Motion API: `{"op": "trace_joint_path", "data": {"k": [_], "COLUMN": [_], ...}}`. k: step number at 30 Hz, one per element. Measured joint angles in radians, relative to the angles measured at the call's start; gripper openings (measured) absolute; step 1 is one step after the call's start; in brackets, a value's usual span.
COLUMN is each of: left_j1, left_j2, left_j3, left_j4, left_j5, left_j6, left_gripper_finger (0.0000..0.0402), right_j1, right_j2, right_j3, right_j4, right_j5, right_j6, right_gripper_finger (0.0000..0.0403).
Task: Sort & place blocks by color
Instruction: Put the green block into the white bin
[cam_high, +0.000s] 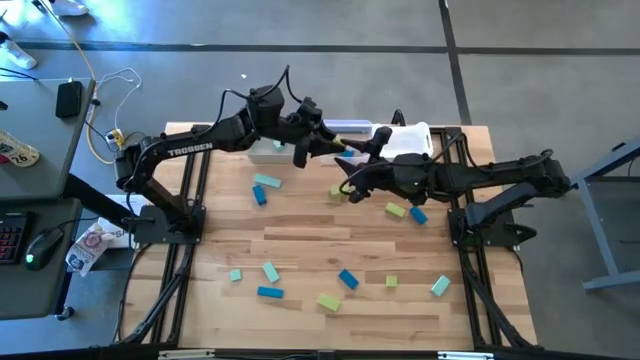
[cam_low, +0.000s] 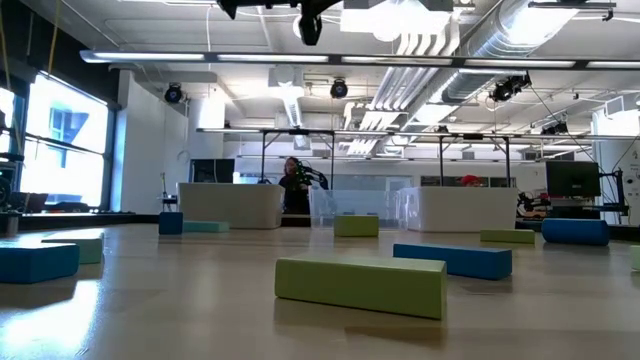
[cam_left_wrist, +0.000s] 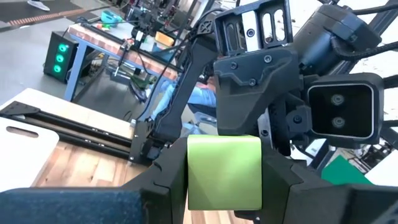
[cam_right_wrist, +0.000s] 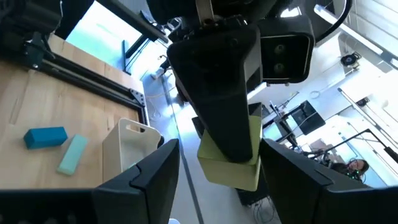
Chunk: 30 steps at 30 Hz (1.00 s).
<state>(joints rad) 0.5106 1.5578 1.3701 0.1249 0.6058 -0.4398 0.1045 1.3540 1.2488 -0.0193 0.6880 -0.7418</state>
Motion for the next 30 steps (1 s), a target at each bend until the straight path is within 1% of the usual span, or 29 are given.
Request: {"op": "trace_joint_path", "data": {"k": [3,6,9,14,17,26,30], "left_j1": [0.0,0.0,-0.003,-0.006,-0.005,-0.005,-0.005], "left_j2": [0.0,0.0,0.0,0.0,0.0,0.0,0.0], "left_j3": [0.0,0.0,0.0,0.0,0.0,0.0,0.0], "left_j4": [0.006,0.009,0.012,0.01,0.007,0.004,-0.016], "left_j5": [0.0,0.001,0.002,0.0,0.003,0.008,-0.003], "left_j6": [-0.003,-0.004,-0.003,-0.006,-0.006,0.002,0.017], "left_gripper_finger": [0.0113,0.0113,0.0115,0.0116,0.0116,0.0117,0.0124], "right_j1": [-0.004,-0.006,-0.014,-0.026,-0.028,-0.027,-0.027], "right_j2": [0.0,0.0,0.001,0.014,0.019,0.026,0.028], "right_j3": [0.0,0.0,0.0,0.0,0.0,0.0,-0.001], "right_j4": [0.004,0.012,0.008,0.012,0.019,0.03,0.026], "right_j5": [0.002,0.009,0.035,0.033,0.038,0.06,0.072], "right_j6": [0.0,-0.002,-0.023,-0.027,-0.038,-0.029,-0.022], "right_gripper_finger": [0.0206,0.0198,0.0179,0.0144,0.0131,0.0125,0.0124]}}
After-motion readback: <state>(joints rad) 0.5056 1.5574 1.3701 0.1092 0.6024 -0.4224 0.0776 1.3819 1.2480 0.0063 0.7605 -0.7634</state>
